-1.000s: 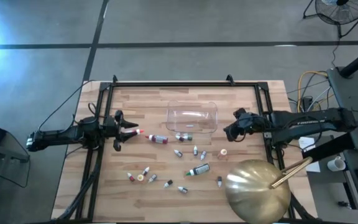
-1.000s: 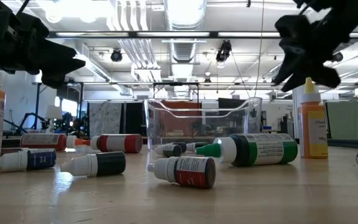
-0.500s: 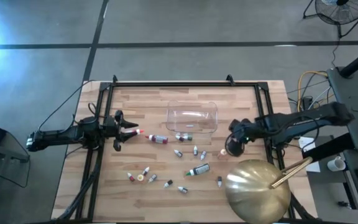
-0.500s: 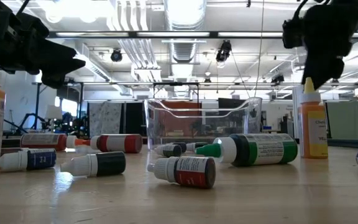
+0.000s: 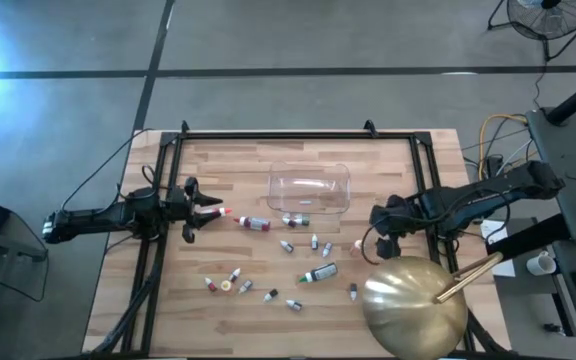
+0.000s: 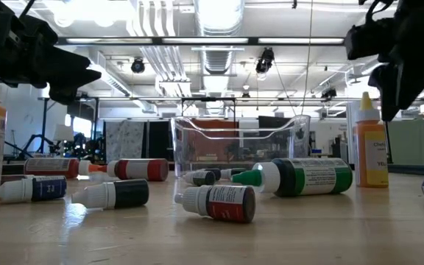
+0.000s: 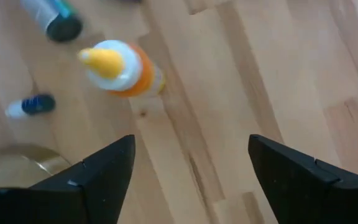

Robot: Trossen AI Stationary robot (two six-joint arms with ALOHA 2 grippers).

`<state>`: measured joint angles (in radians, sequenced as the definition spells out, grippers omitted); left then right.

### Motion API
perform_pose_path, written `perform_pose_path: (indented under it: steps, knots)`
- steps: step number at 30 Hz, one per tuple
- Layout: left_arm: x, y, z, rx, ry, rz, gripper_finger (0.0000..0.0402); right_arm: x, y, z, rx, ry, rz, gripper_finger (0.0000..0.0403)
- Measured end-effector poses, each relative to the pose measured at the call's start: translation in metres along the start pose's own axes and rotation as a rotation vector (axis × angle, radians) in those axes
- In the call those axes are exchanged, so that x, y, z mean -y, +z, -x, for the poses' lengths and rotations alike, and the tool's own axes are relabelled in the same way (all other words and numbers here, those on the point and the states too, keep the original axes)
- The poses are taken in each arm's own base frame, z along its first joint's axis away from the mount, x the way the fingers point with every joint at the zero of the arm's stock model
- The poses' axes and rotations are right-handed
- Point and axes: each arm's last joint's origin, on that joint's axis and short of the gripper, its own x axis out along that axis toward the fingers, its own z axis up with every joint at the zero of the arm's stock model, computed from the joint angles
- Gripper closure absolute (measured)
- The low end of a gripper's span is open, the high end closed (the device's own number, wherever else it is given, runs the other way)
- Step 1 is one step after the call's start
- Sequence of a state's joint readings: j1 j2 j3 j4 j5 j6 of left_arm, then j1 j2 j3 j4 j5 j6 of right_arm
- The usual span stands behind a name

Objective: Pick & Place food coloring
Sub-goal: Put the right large yellow food coloring bottle in the transparent bin

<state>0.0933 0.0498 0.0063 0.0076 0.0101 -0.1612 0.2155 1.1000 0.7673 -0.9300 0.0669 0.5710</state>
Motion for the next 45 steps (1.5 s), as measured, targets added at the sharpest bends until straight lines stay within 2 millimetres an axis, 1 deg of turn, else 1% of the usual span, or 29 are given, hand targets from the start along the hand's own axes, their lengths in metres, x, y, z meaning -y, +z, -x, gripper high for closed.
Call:
perform_pose_path:
  steps: [3,5,10,14,19,25,29,36,40,45]
  knots:
    - [0.0,0.0,0.0,0.0,0.0,0.0,0.0239,-0.005,0.001,-0.007,-0.014,-0.005,0.101,0.0092]
    - [0.0,0.0,0.0,0.001,0.0,0.0,0.0239,-0.008,0.003,-0.011,-0.017,-0.005,0.129,0.0094]
    - [0.0,0.0,0.0,0.0,0.0,0.0,0.0239,-0.014,0.012,-0.018,0.025,0.018,0.121,0.0101]
    - [0.0,0.0,0.0,0.0,0.0,0.0,0.0239,-0.02,0.021,-0.016,0.068,0.042,0.137,0.0106]
    - [0.0,0.0,0.0,0.001,0.0,0.0,0.0239,-0.023,0.025,-0.019,0.052,0.032,0.186,0.0114]
    - [0.0,0.0,0.0,0.001,0.0,0.0,0.0239,-0.03,0.033,-0.026,0.016,0.034,0.194,0.0127]
    - [0.0,0.0,0.0,0.0,0.0,0.0,0.0239,-0.035,0.04,-0.03,-0.009,0.02,0.199,0.0145]
    - [0.0,0.0,0.0,0.0,0.0,0.0,0.0239,-0.039,0.044,-0.031,-0.108,-0.032,0.208,0.0192]
    - [0.0,0.0,0.0,0.001,0.0,0.0,0.0239,-0.042,0.049,-0.026,-0.096,-0.027,0.208,0.0217]
    - [0.0,0.0,0.0,0.0,0.0,0.0,0.0239,-0.044,0.053,-0.022,-0.078,-0.017,0.206,0.0237]
